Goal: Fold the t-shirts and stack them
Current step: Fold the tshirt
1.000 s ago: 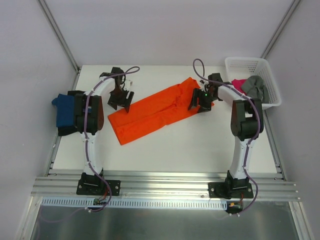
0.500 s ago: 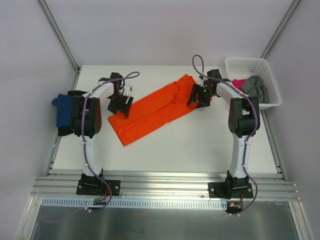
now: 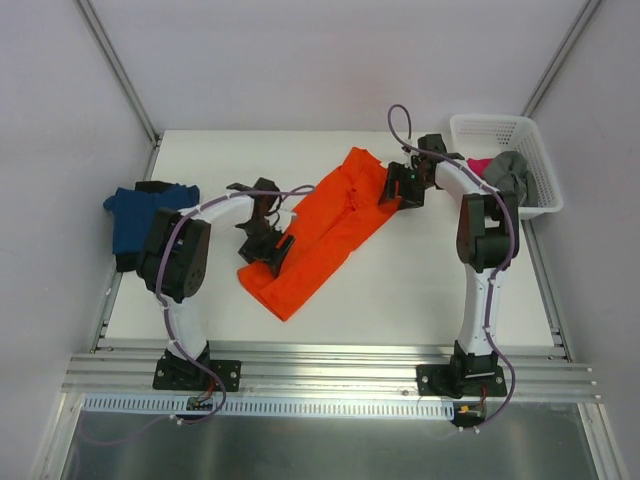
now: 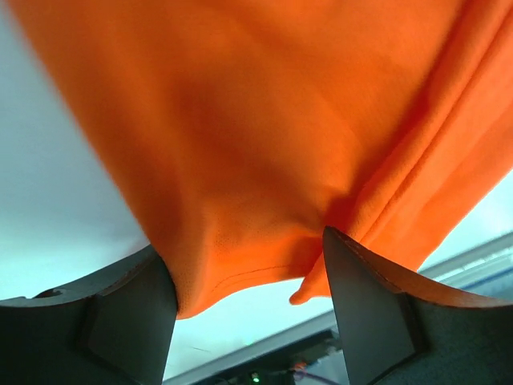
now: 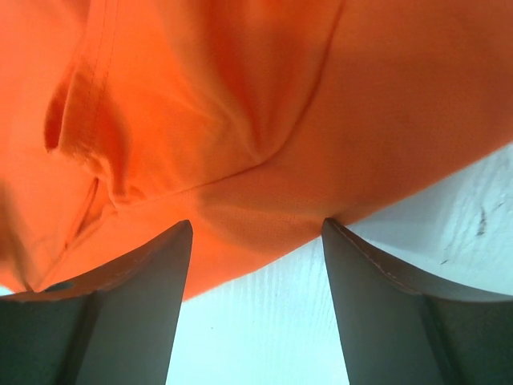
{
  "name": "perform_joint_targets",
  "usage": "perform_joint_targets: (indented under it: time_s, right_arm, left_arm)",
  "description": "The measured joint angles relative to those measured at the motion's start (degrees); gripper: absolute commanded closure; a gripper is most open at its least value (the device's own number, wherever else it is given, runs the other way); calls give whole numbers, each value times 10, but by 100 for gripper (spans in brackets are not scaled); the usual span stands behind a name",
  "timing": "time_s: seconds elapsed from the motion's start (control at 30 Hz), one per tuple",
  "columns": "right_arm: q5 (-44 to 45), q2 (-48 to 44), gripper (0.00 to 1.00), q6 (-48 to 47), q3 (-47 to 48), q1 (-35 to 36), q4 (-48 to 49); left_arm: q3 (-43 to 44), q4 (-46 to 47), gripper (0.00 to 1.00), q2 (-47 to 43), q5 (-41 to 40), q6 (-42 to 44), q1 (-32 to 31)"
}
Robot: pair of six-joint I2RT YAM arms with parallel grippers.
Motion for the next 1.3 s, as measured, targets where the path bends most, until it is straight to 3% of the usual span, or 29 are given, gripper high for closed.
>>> perform_joint_targets:
  time_s: [0.23,0.77,1.3]
  right_arm:
    - [6,14,30,-2,29,-6,-1]
    - [2,77,29,20,123,11,21]
    - [-1,169,25,49,260,52,63]
  left_arm:
    - [-16,-26,32,-7,36,-13,-103]
    - [18,-31,30,-4,43,-17,-243]
    - [72,-37,30,49,42,-18,-304]
